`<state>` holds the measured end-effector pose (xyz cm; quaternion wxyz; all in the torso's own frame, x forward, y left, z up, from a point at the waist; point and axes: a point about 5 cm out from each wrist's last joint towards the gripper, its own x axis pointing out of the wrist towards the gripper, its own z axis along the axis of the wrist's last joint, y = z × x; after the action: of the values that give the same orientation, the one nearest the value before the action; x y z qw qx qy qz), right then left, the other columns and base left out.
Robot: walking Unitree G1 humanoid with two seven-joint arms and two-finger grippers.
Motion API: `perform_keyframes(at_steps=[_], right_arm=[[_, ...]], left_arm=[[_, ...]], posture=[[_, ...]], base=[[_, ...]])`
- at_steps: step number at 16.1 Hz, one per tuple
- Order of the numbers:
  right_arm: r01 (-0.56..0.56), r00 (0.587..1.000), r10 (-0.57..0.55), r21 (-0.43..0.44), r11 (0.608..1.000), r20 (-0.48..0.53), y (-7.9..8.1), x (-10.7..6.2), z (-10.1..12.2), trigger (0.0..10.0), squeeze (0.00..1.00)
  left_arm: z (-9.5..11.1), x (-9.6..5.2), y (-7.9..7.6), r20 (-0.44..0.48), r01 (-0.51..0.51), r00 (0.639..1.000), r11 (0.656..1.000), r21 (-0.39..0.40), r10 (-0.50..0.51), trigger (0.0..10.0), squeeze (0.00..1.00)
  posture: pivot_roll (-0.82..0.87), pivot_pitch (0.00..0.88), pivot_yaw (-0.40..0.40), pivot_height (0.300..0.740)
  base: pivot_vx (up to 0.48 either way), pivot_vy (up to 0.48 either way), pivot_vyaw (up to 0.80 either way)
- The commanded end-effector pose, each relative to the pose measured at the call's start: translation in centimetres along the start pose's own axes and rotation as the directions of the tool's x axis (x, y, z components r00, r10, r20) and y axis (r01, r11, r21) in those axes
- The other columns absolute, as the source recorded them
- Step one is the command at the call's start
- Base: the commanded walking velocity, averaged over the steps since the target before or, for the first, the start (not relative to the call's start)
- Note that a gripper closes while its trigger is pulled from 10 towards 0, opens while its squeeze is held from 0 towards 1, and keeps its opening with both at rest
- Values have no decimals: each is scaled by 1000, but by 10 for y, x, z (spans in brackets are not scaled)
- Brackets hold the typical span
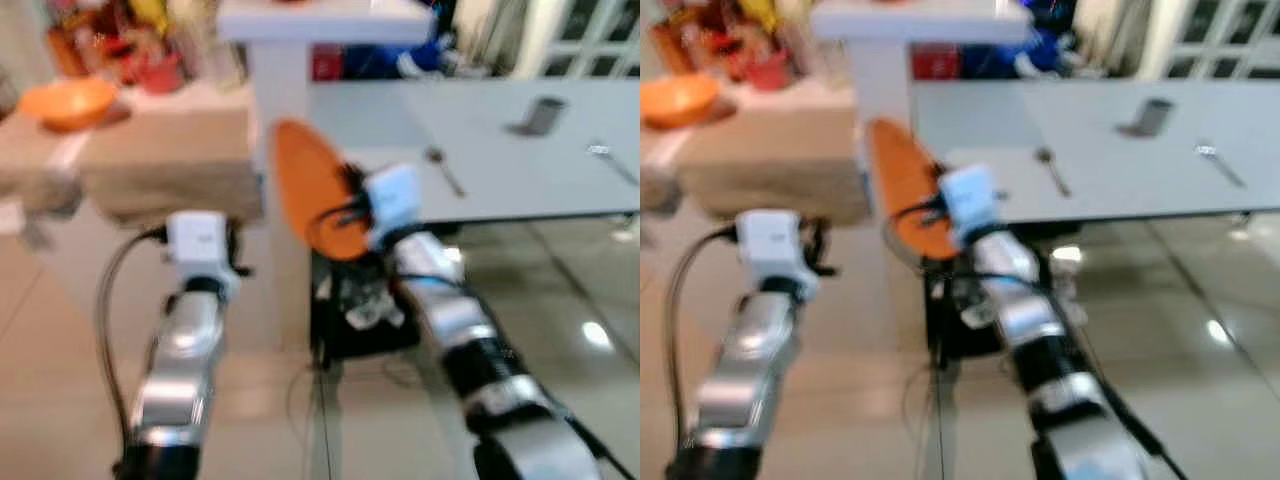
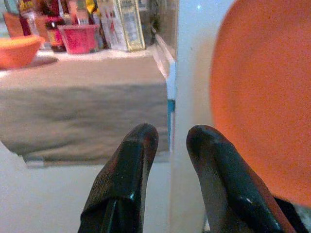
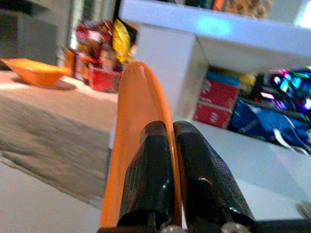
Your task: Setting the table
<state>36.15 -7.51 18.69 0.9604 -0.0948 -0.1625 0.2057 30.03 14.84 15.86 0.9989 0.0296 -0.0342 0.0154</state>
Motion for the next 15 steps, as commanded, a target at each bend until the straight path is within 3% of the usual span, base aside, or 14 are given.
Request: perform_keyframes(at_steps=[1, 5, 7, 11, 15], right_arm=[[2, 998, -3, 18, 1000, 57, 3, 6, 12, 0, 0], [-16, 999, 18, -38, 999, 47, 6, 6, 11, 0, 0], [1, 999, -2, 4, 1000, 46, 5, 5, 10, 0, 0], [20, 999, -21, 5, 1000, 48, 1, 6, 11, 0, 0], [27, 998, -27, 5, 1000, 48, 0, 4, 10, 0, 0]], left_arm=[[0, 1, 7, -2, -22, 1000, 999, 25, 22, 10000, 0], [0, 1, 6, -3, -17, 1000, 999, 27, 17, 10000, 0], [0, 1, 7, -4, -17, 1000, 999, 34, 18, 10000, 0], [1, 2, 6, -1, 5, 1000, 999, 46, -5, 10000, 0], [3, 4, 5, 13, 36, 999, 998, 61, -36, 10000, 0]], posture=[[21, 0, -15, 740], [21, 0, -13, 740], [24, 0, -14, 740], [16, 0, -5, 740], [8, 0, 2, 740]], base=[[0, 0, 0], [0, 0, 200], [0, 0, 787], [0, 0, 0], [0, -414, 0]])
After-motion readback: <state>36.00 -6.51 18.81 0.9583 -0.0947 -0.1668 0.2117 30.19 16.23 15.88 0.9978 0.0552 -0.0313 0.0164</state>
